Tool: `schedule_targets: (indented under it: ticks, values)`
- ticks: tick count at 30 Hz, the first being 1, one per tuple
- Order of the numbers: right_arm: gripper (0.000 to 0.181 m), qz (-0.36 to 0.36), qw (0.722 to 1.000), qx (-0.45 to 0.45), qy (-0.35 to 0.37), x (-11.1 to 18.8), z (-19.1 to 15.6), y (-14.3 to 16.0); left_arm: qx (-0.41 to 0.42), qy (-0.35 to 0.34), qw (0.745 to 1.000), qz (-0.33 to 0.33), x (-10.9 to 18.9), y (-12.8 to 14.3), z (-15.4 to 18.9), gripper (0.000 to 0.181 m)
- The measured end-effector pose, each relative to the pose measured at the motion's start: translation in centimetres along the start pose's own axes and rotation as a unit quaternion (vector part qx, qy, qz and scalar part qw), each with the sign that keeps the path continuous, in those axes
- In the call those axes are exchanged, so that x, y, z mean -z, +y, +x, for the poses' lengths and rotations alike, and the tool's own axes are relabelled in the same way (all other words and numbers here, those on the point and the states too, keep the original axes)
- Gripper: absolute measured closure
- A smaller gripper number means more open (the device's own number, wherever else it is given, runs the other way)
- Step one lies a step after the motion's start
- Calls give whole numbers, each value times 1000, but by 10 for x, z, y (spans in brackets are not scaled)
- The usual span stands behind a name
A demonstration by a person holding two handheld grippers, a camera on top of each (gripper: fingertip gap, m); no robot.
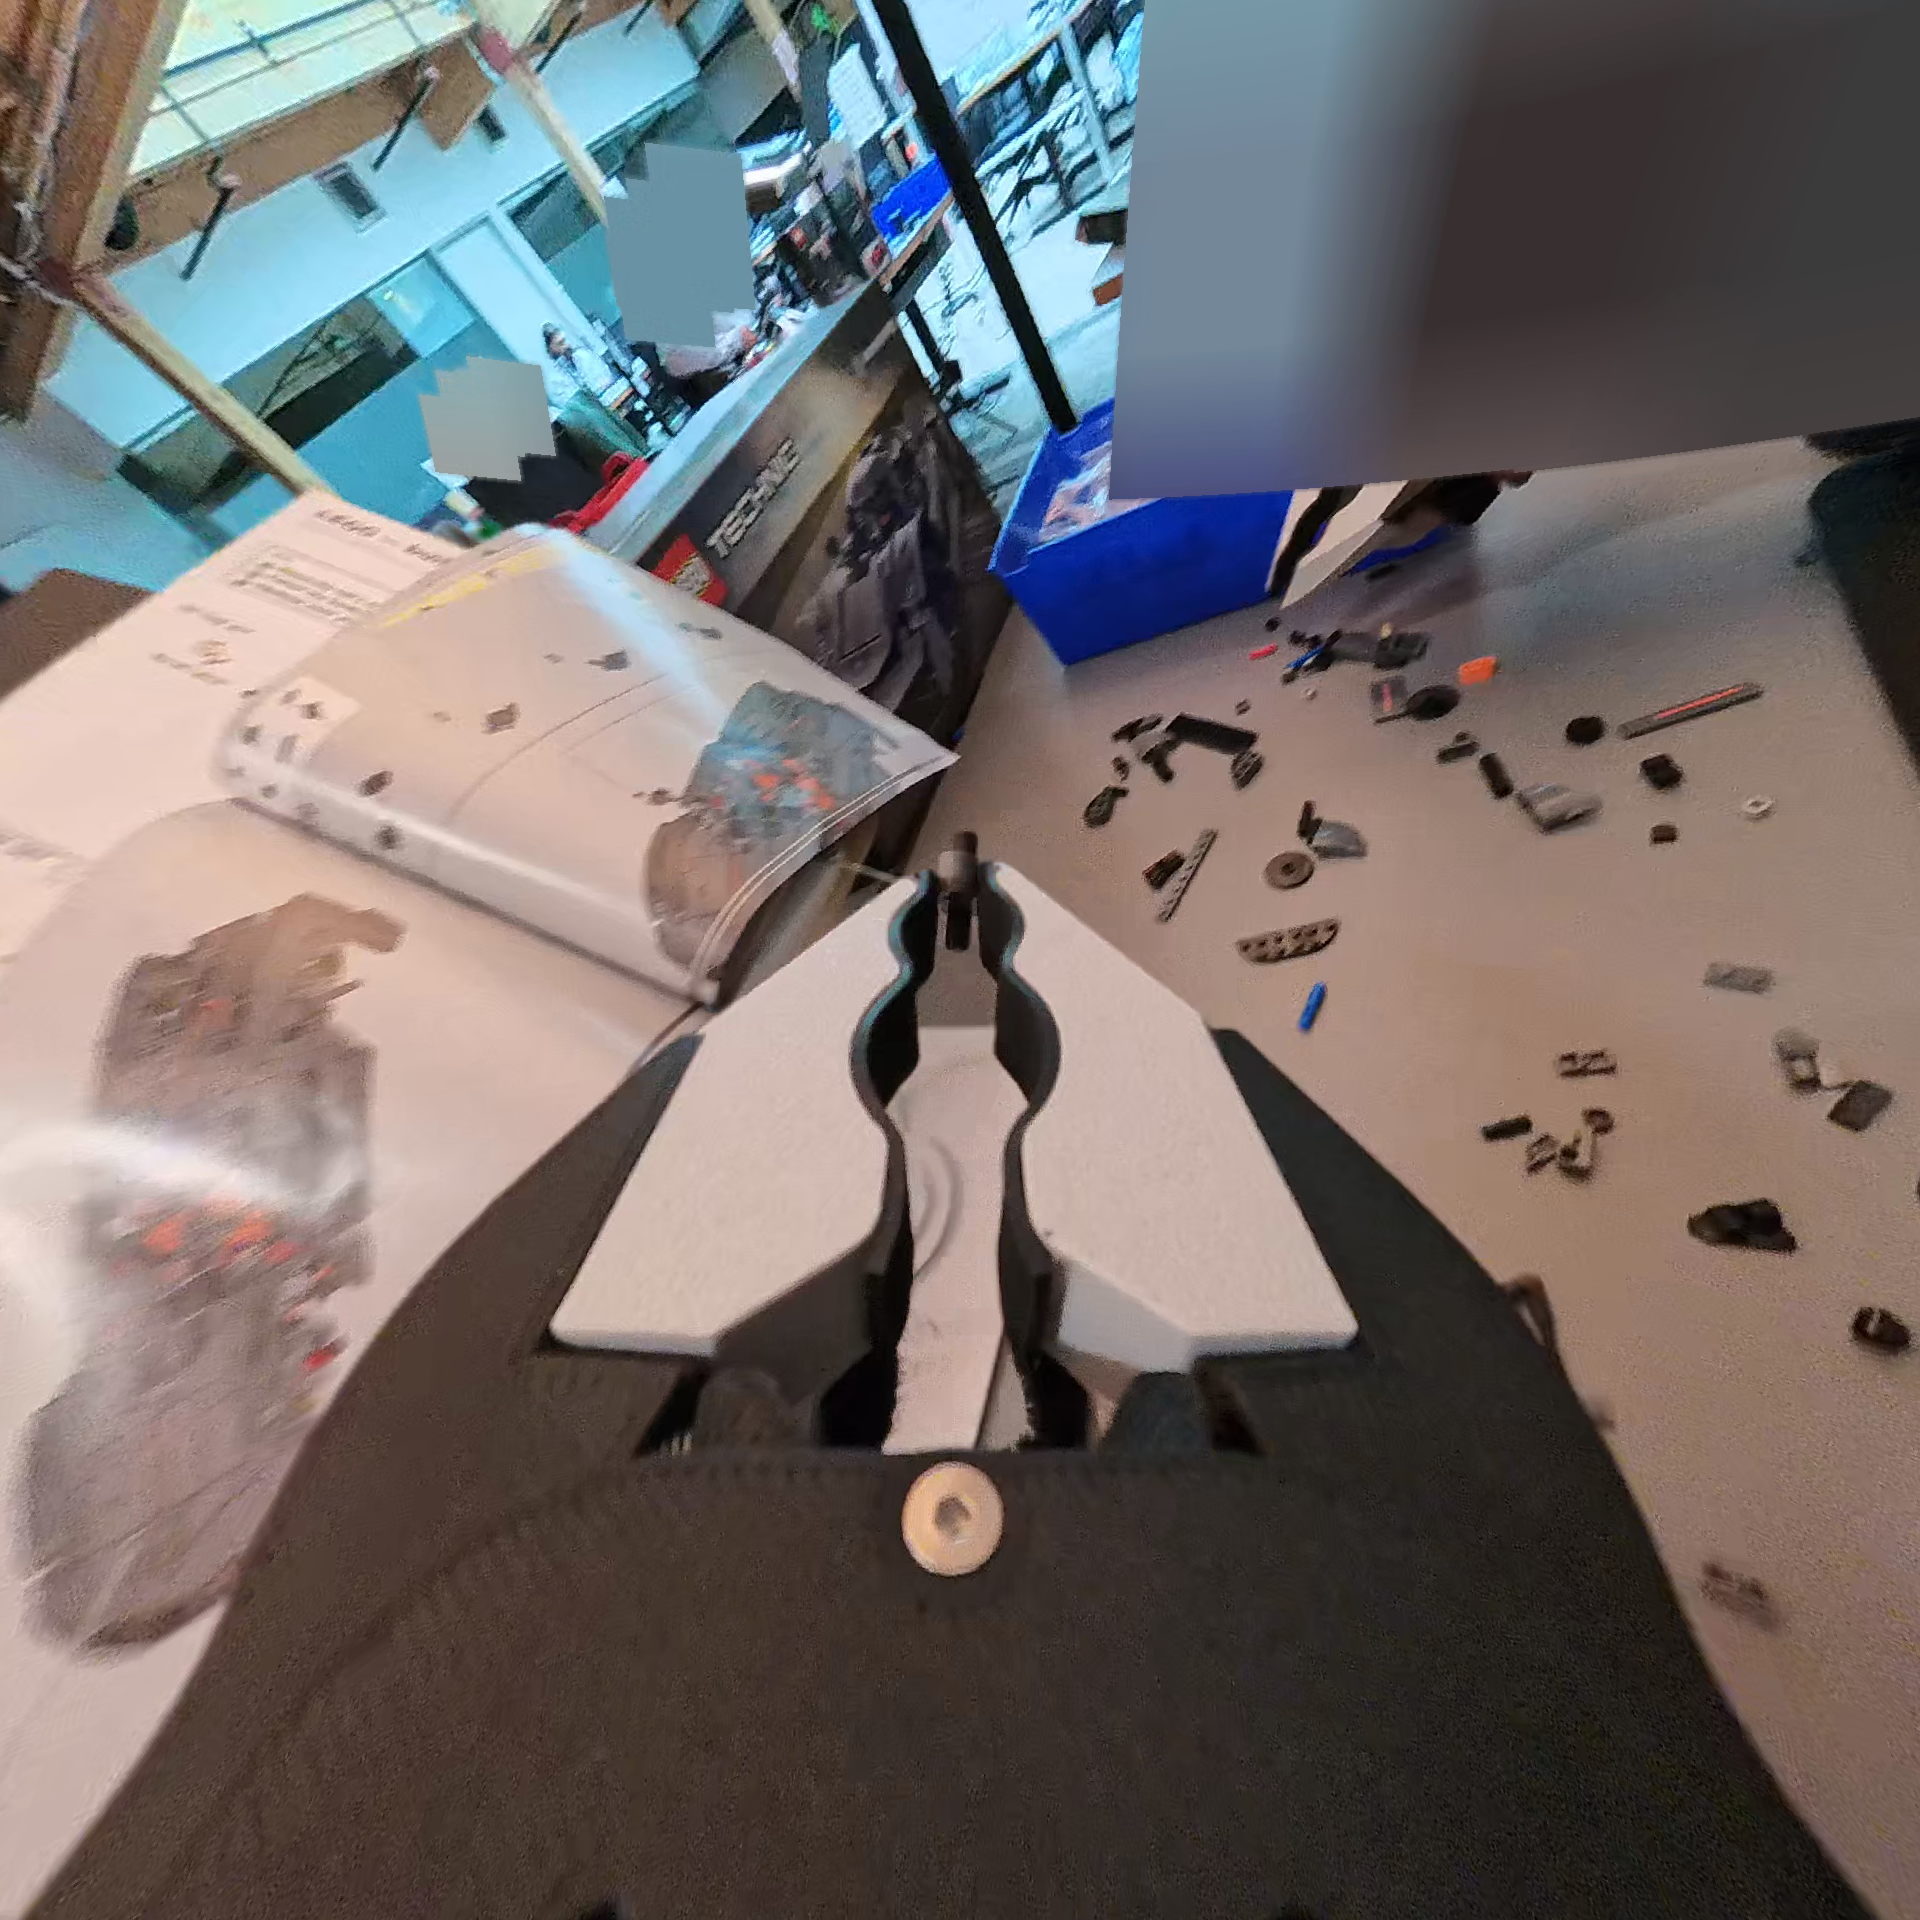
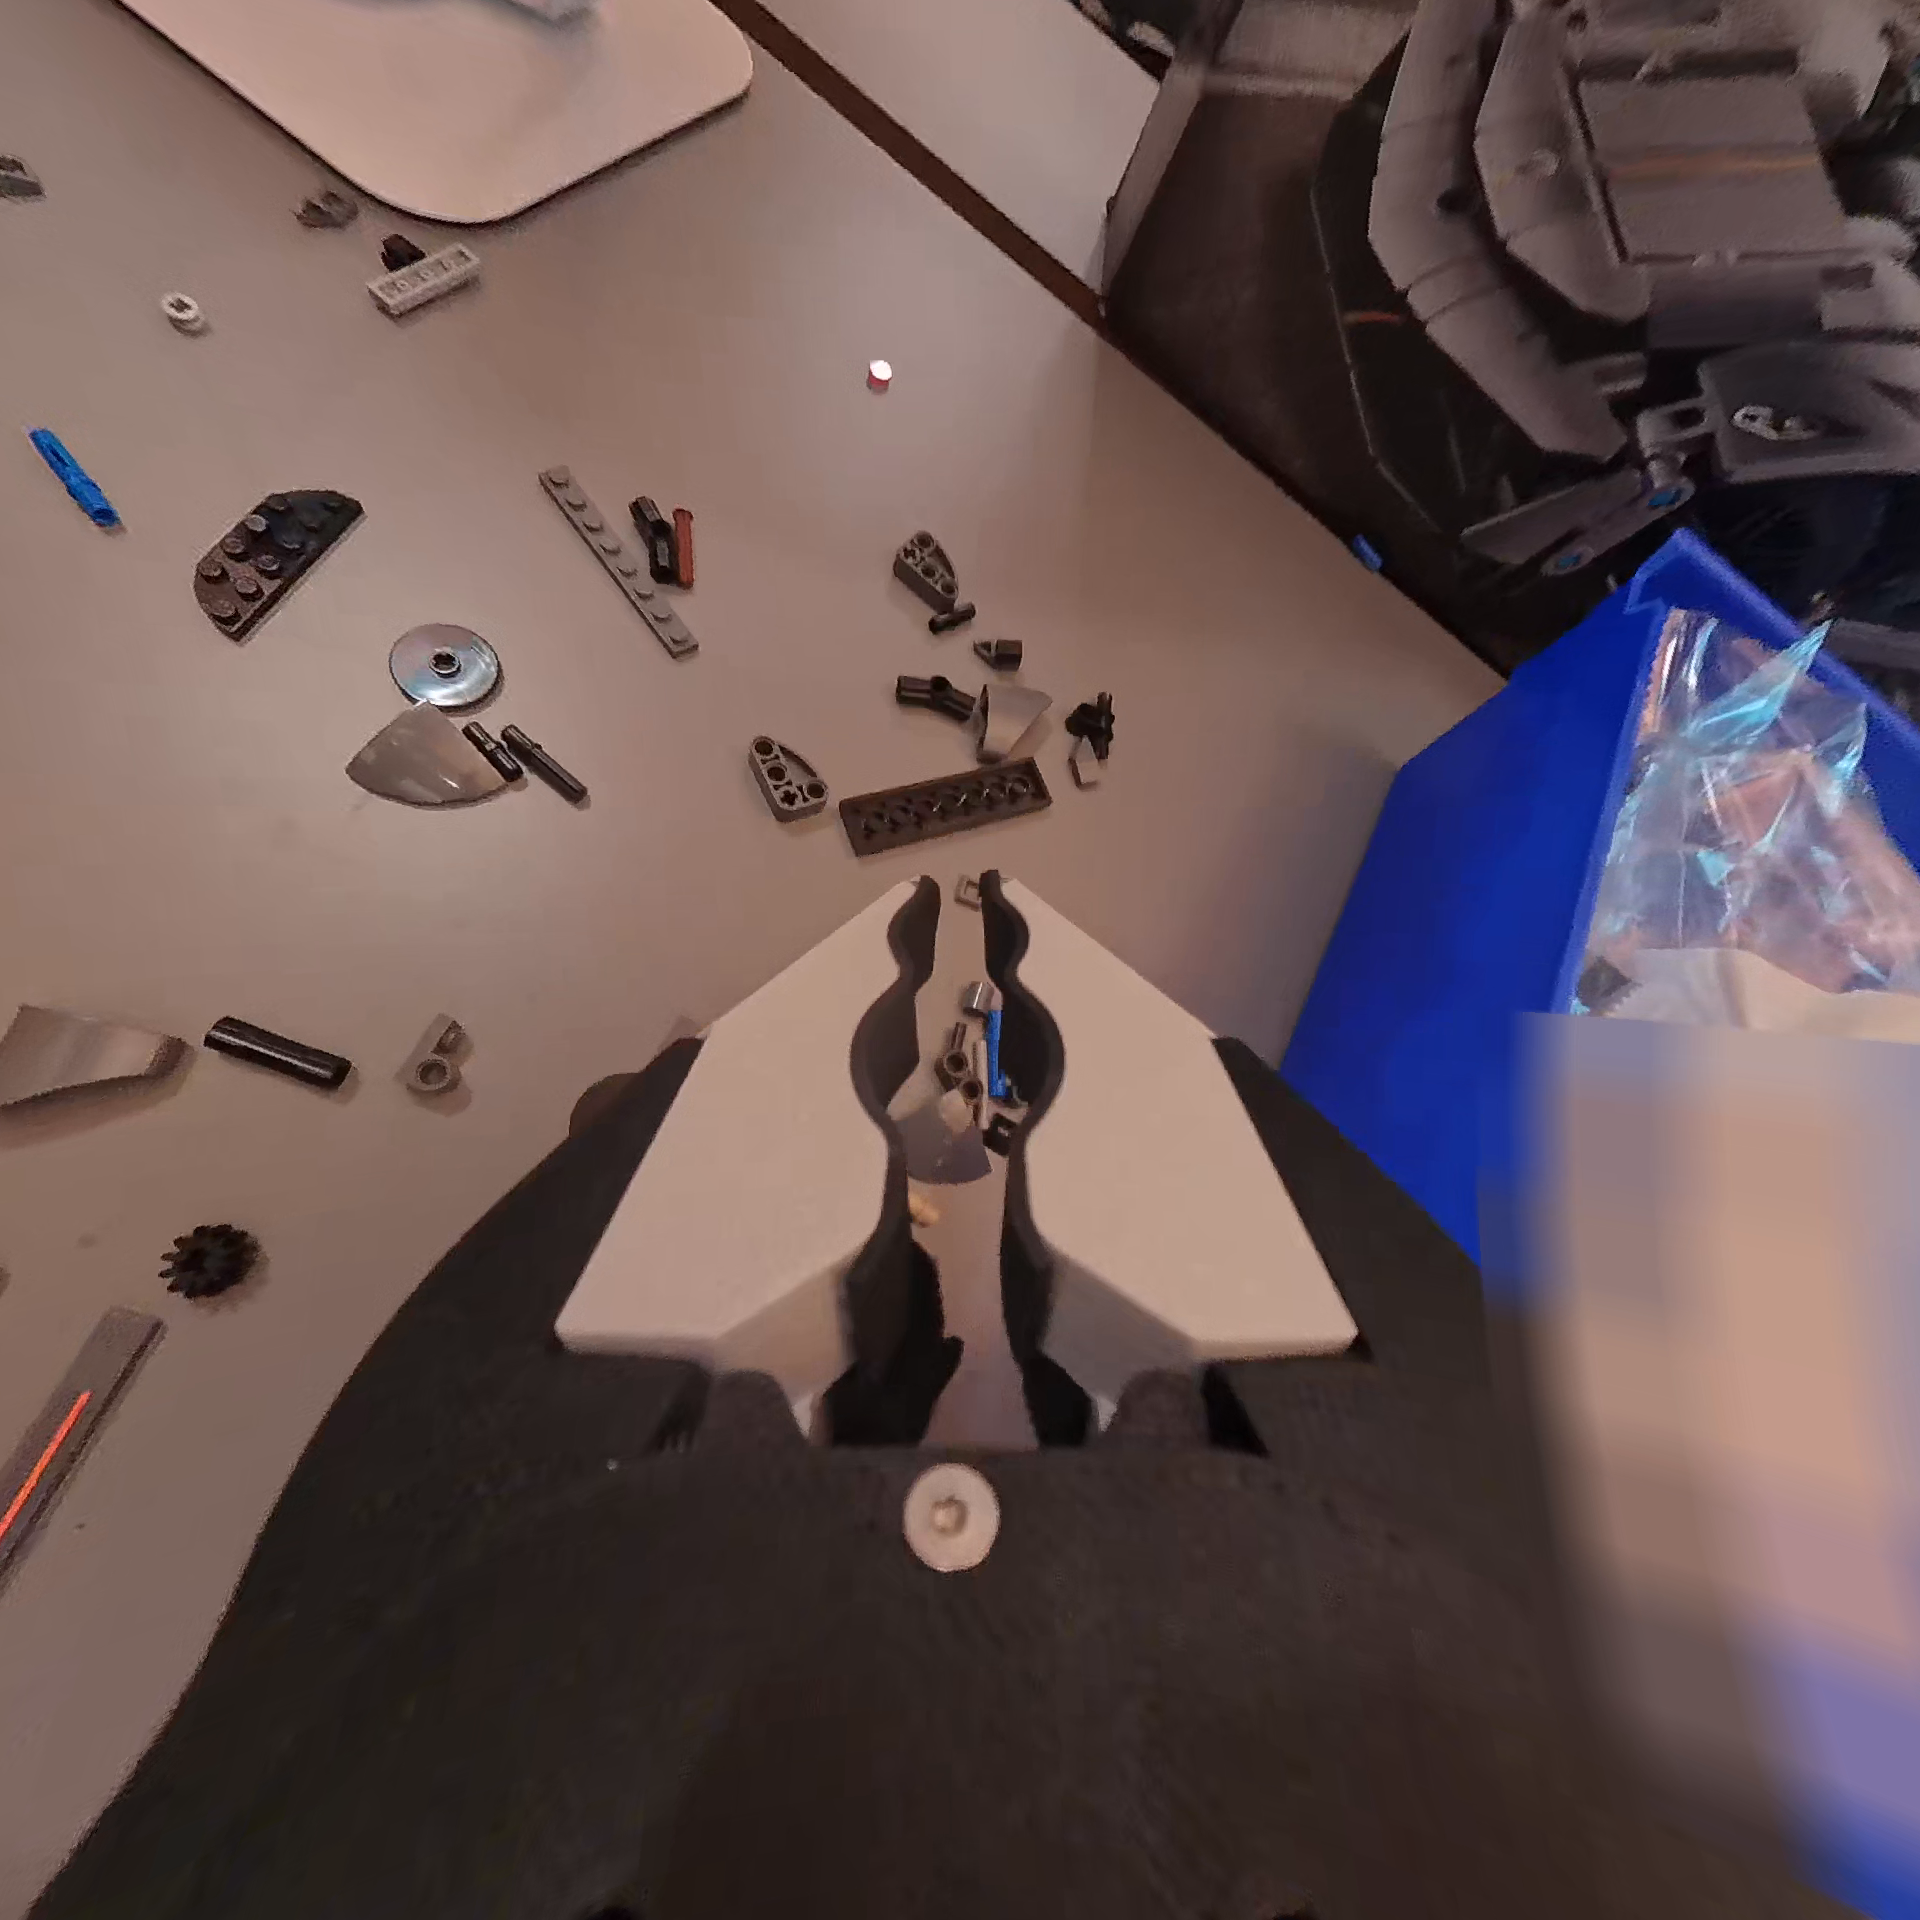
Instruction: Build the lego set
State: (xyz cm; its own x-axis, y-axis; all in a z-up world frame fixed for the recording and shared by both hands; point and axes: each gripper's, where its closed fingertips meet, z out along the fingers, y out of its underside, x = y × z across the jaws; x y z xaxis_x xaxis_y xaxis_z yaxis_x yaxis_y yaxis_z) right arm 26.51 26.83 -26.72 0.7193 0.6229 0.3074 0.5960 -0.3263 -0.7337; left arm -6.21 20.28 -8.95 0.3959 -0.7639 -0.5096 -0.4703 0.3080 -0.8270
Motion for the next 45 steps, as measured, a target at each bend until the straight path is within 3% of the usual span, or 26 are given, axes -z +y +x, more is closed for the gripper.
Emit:
schedule_targets:
  ticks: [4,8,14,17,23,28,32,35,45]
  values:
    - [176,19,999,27,1,2,-6,-8,-14,-42,998,-34,44,-2,-13,177]
    - [175,44,998,47,-14,9,-18,-23,-16,-73,995,-68,77,14,-9,177]
    - [171,68,990,83,-92,23,-65,-47,17,-78,993,-90,89,57,19,177]
    - [170,89,976,103,-168,35,-117,-72,37,-71,994,-77,85,70,29,177]
    - [173,98,918,171,-344,49,-279,-122,28,-60,996,-61,69,86,39,177]
    - [174,68,890,181,-413,39,-395,-130,8,-50,997,-59,64,95,50,177]
    - [167,10,876,184,-445,22,-450,-117,2,-49,997,-58,62,100,52,177]
    - [160,-11,873,181,-453,17,-471,-114,-9,-49,997,-65,59,103,54,177]
    - [166,-41,884,194,-423,0,-486,-112,-8,-48,997,-54,61,100,56,177]
